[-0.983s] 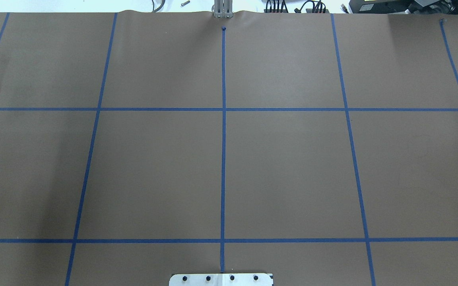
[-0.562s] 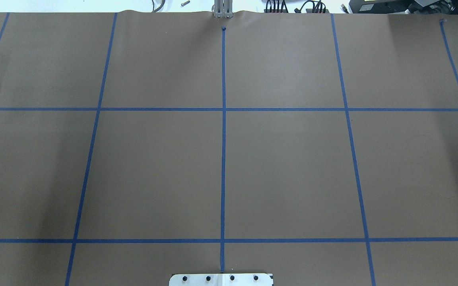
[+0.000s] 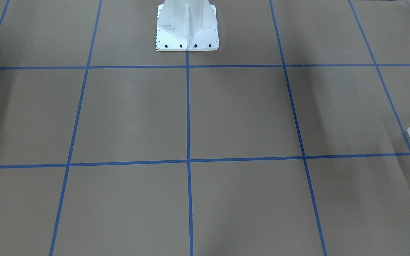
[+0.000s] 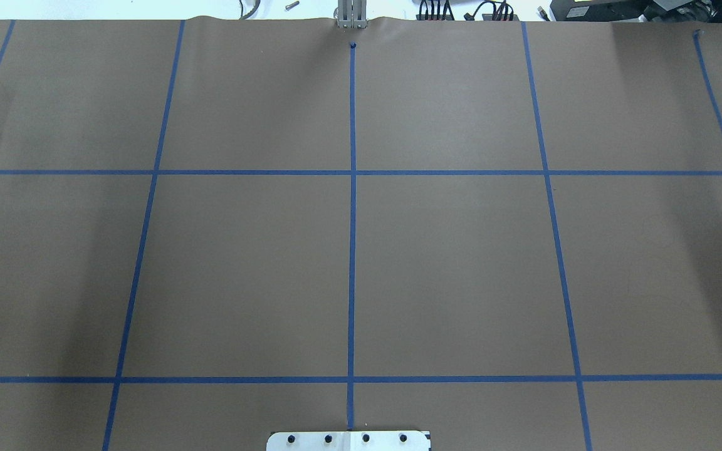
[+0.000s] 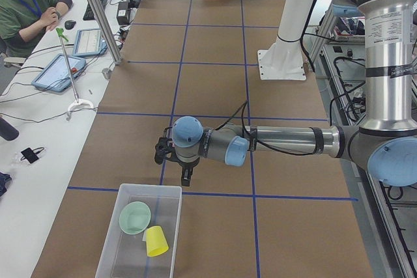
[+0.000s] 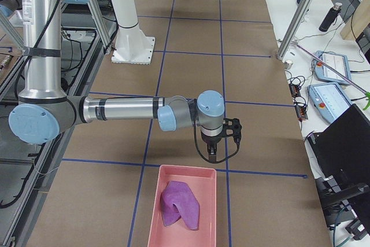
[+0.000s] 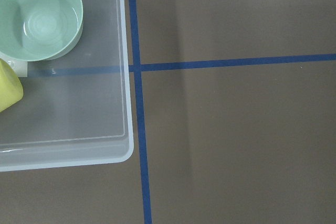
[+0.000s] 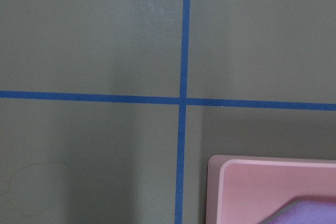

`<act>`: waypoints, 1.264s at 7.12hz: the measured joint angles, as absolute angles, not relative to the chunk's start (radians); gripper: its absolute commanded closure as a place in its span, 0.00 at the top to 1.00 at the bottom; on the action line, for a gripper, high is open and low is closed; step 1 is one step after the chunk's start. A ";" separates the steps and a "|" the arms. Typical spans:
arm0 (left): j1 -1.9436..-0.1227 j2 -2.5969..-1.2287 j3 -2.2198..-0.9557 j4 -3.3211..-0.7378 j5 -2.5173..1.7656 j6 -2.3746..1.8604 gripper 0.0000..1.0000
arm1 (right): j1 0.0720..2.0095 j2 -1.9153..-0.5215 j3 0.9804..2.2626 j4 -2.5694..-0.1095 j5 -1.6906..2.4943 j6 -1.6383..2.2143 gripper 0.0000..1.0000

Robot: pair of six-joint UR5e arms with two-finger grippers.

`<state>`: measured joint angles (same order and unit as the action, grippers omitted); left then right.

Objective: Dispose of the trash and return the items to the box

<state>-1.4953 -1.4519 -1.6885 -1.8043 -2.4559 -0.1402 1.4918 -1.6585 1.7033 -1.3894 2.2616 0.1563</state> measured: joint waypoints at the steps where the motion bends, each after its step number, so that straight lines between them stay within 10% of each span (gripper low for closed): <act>1: -1.496 -1.454 -1.691 -1.808 -2.456 -0.138 0.98 | 1.491 -1.669 1.715 -1.385 2.253 0.124 1.00; 9: -1.498 -1.559 -1.528 -2.110 -2.409 -0.132 0.98 | 1.491 -1.666 1.702 -1.384 2.259 0.094 1.00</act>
